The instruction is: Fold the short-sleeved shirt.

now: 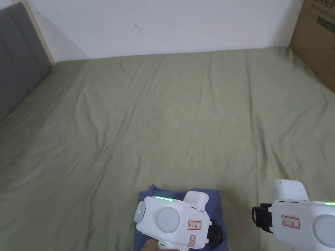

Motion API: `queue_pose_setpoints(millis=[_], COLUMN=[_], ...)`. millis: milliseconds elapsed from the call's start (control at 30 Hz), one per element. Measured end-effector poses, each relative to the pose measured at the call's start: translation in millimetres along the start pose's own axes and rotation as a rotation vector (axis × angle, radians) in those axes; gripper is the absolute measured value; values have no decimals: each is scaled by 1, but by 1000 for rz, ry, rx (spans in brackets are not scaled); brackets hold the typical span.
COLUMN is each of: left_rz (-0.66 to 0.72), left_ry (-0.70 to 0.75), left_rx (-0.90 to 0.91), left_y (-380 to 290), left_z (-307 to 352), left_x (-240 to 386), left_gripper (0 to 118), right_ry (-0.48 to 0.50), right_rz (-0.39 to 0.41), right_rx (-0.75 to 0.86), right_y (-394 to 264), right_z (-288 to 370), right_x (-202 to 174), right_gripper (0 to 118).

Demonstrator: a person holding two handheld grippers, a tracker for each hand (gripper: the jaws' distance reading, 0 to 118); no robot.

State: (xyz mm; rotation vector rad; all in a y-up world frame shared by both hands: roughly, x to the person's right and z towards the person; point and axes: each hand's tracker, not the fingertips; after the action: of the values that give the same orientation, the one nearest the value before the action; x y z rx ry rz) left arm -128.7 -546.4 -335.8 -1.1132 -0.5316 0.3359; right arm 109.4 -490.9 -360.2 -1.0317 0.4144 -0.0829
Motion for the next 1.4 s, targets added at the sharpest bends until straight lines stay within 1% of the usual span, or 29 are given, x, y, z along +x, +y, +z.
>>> queue_pose_setpoints(millis=[100,200,267,333,433,500,567,633,667,733,767,800,833,867,900,933,967,1000,1033,1100,1133,1167,1200,1233,1267,1300,1333,1367,1400], left_rz=[-23,5,43,78,157,227,307,361,376,420,440,467,491,509,525,532,530,543,587,683,708,716,718,713,709,696,657,652,730], left_ry=[-40,-66,-47,-1,56,66,35,4,-14,-44,-63,-84,-107,-128,-134,-155,-206,-264,-303,-394,-466,-522,-549,-530,-511,-397,-266,-271,-430], left_rx=[44,136,194,256,306,341,372,397,405,412,405,398,394,379,358,337,342,380,386,430,440,417,377,348,358,329,301,295,335], left_y=[-3,-4,-6,-13,-29,-43,-57,-71,-75,-83,-86,-89,-91,-92,-92,-90,-88,-87,-86,-82,-79,-75,-67,-65,-65,-66,-65,-70,-74], left_z=[13,44,72,103,139,157,167,171,174,171,167,161,155,148,140,130,120,114,105,91,83,74,76,72,68,66,64,62,65], left_x=[4,-4,-18,-39,-79,-104,-132,-146,-140,-143,-147,-150,-154,-158,-160,-165,-167,-171,-176,-192,-195,-197,-187,-183,-182,-180,-175,-179,-187], left_gripper=[0,0,0,0,0,0,0,0,0,1,2,9,20,41,83,107,118,118,118,118,118,118,116,106,85,43,24,24,24], right_ry=[6,1,9,37,81,108,151,154,157,152,106,79,88,87,86,87,91,98,107,123,130,136,140,144,144,138,138,140,153], right_rz=[4,22,43,61,131,174,235,281,299,284,287,295,296,289,286,291,296,293,277,227,213,203,197,192,187,185,185,187,183], right_rx=[1,-2,2,1,-6,-18,-49,-94,-124,-193,-210,-198,-188,-189,-186,-184,-189,-188,-190,-200,-202,-205,-206,-206,-206,-205,-203,-201,-200], right_y=[0,2,3,5,10,12,14,14,14,15,14,14,15,17,18,18,18,18,20,20,21,21,22,22,22,22,23,23,24], right_z=[2,4,5,4,-4,-12,-26,-45,-59,-90,-101,-107,-112,-108,-106,-106,-107,-107,-108,-107,-107,-107,-107,-105,-105,-104,-103,-99,-96], right_x=[-1,-5,-9,-18,-42,-63,-87,-108,-116,-126,-129,-131,-132,-133,-133,-132,-129,-126,-125,-122,-121,-119,-118,-117,-118,-118,-118,-118,-119], right_gripper=[4,4,4,4,4,4,4,4,4,4,4,4,4,4,4,4,4,4,4,4,4,4,4,4,4,4,4,4,4])
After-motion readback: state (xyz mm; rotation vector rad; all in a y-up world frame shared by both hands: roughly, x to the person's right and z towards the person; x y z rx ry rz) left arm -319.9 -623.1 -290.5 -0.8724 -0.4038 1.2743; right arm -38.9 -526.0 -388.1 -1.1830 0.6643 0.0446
